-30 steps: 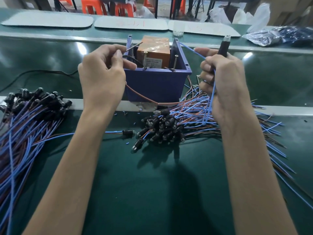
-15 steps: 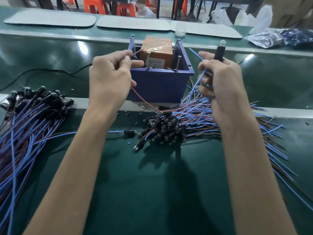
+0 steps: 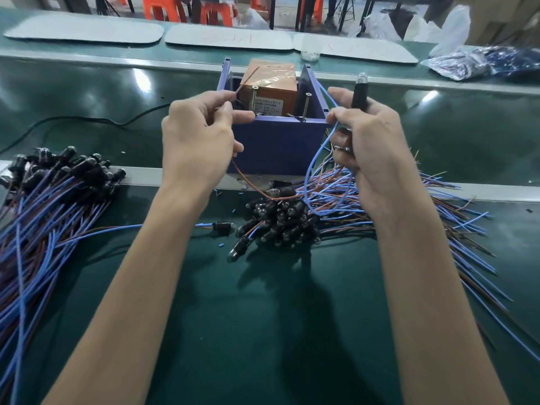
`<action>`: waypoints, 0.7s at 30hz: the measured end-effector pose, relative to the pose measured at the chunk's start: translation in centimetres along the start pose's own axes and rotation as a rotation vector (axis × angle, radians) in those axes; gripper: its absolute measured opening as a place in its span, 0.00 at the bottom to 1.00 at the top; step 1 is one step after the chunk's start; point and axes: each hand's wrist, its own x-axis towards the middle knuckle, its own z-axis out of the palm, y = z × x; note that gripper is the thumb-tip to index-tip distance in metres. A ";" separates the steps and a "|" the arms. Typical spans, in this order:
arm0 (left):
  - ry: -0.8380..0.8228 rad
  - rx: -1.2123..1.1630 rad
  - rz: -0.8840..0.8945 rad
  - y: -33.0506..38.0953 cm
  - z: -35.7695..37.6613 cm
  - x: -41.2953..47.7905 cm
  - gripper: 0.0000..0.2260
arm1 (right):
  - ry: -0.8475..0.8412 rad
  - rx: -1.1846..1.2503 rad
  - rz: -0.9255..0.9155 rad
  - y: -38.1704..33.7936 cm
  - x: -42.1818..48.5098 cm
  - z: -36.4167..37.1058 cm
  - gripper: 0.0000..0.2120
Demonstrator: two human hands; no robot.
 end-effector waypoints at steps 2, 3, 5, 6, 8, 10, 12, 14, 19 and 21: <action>-0.001 0.012 -0.015 -0.1 0.1 -0.1 0.10 | -0.020 -0.004 -0.001 0.0 0.0 0.0 0.13; 0.000 0.015 -0.026 -0.1 0.1 -0.1 0.10 | -0.026 -0.001 0.000 -0.1 0.0 0.0 0.14; -0.001 0.019 -0.040 -0.1 0.1 -0.1 0.10 | -0.035 0.002 0.005 -0.1 0.0 0.0 0.15; -0.006 0.018 -0.043 -0.1 0.1 0.0 0.09 | -0.040 -0.005 0.008 -0.1 0.0 0.0 0.16; -0.018 0.017 -0.045 -0.1 0.2 -0.1 0.09 | -0.044 -0.018 0.011 -0.1 0.0 0.0 0.16; -0.028 0.019 -0.044 0.0 0.2 -0.2 0.09 | -0.050 -0.013 0.011 -0.2 -0.1 0.0 0.16; -0.042 0.015 -0.045 0.1 0.2 -0.3 0.09 | -0.062 -0.016 0.011 -0.1 -0.2 0.1 0.16; -0.056 0.008 -0.043 0.1 0.2 -0.4 0.09 | -0.077 -0.027 0.011 -0.1 -0.3 0.1 0.16; -0.036 0.009 -0.045 0.0 0.2 -0.3 0.08 | -0.097 -0.034 0.009 0.0 -0.3 0.1 0.16; -0.011 0.001 -0.049 0.0 0.1 -0.2 0.08 | -0.091 -0.032 0.005 0.1 -0.2 0.1 0.16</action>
